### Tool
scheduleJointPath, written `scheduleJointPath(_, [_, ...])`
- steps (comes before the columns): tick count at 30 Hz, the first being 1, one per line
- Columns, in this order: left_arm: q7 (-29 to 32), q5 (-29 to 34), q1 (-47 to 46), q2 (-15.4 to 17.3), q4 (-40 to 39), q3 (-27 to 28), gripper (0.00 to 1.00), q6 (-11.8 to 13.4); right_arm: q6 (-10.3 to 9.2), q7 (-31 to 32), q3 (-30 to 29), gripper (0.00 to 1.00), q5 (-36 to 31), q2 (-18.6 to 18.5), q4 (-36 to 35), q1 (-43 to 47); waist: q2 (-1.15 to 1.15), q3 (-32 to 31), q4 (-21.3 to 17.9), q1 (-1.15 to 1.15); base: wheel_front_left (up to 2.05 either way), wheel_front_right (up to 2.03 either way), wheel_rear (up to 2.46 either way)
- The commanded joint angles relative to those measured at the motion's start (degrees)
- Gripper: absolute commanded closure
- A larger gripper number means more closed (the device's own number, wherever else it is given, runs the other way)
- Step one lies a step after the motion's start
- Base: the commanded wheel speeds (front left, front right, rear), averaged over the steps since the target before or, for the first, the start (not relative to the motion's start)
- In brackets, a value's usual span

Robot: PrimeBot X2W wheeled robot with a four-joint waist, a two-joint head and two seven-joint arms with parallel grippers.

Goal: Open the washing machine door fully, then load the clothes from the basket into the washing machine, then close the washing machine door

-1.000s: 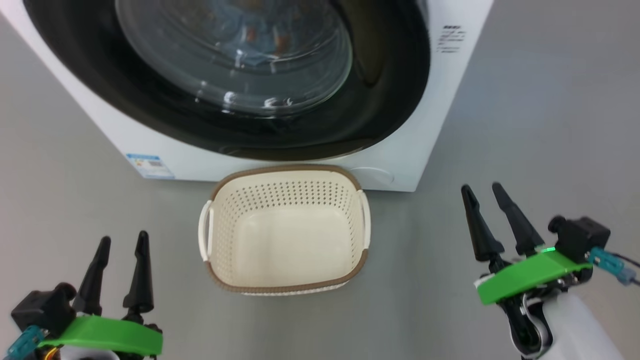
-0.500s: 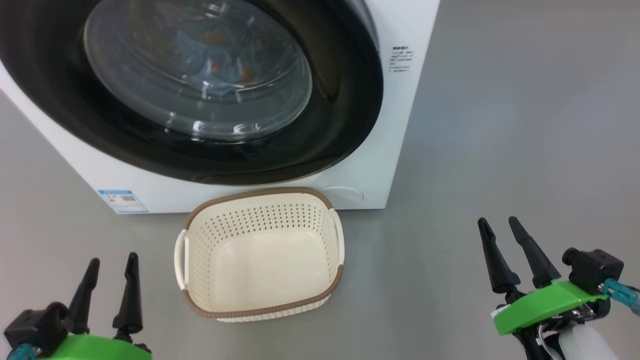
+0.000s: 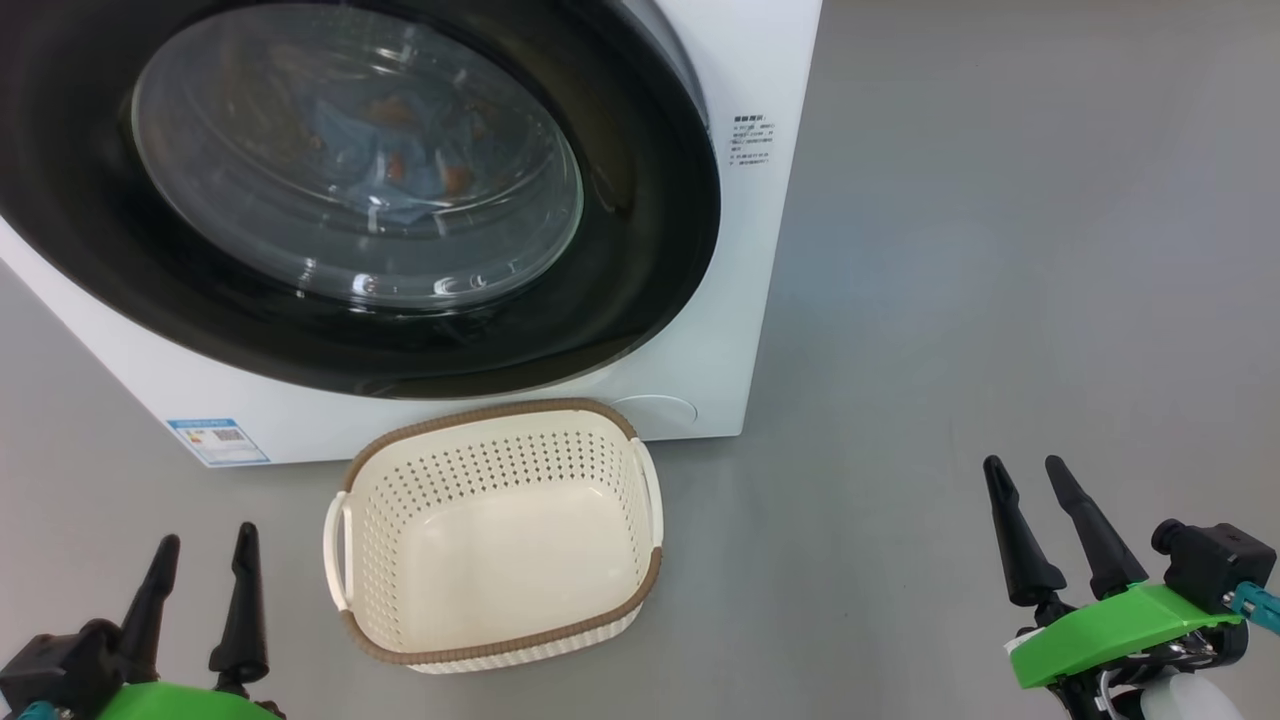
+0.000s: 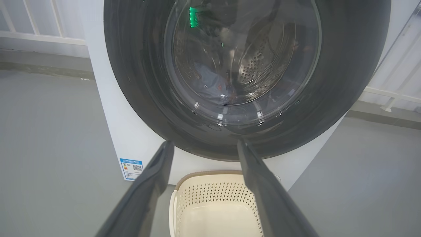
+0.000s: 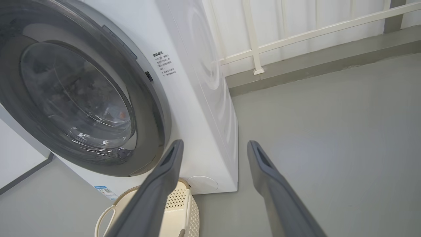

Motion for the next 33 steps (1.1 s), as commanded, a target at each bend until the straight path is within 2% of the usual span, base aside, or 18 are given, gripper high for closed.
scheduleJointPath(1, [-0.4,0.8,-0.5,1.2,-0.8,2.6,0.0,-0.1,-0.08,-0.3,0.6,0.0,-0.8,-0.6,-1.6,1.1,0.0,-0.3,-0.1,0.0,0.0,0.0,0.0])
scheduleJointPath(23, [-0.4,2.9,-0.1,0.8,-0.9,3.5,0.0,-0.1,-0.08,-0.3,0.2,0.0,-1.2,-0.1,-2.0,0.9,0.0,0.0,-0.1,0.0,0.0,0.0,0.0])
scheduleJointPath(24, [0.0,2.5,0.2,-0.4,0.2,1.3,1.0,0.0,0.0,0.0,-0.9,1.0,-0.1,0.3,-0.5,1.2,0.0,0.0,-0.1,0.0,0.0,0.0,0.0])
scheduleJointPath(29, [0.1,2.4,0.9,-2.7,2.9,0.2,1.0,0.0,0.0,0.0,-0.7,1.0,0.2,1.6,2.6,1.4,0.0,0.0,-0.1,0.0,0.0,0.0,0.0])
scheduleJointPath(33, [0.7,0.3,0.9,-3.1,3.0,0.4,1.0,0.0,0.0,0.6,-0.9,1.0,2.0,1.9,2.5,1.5,0.0,-0.2,-0.1,0.04,0.0,0.0,0.0])
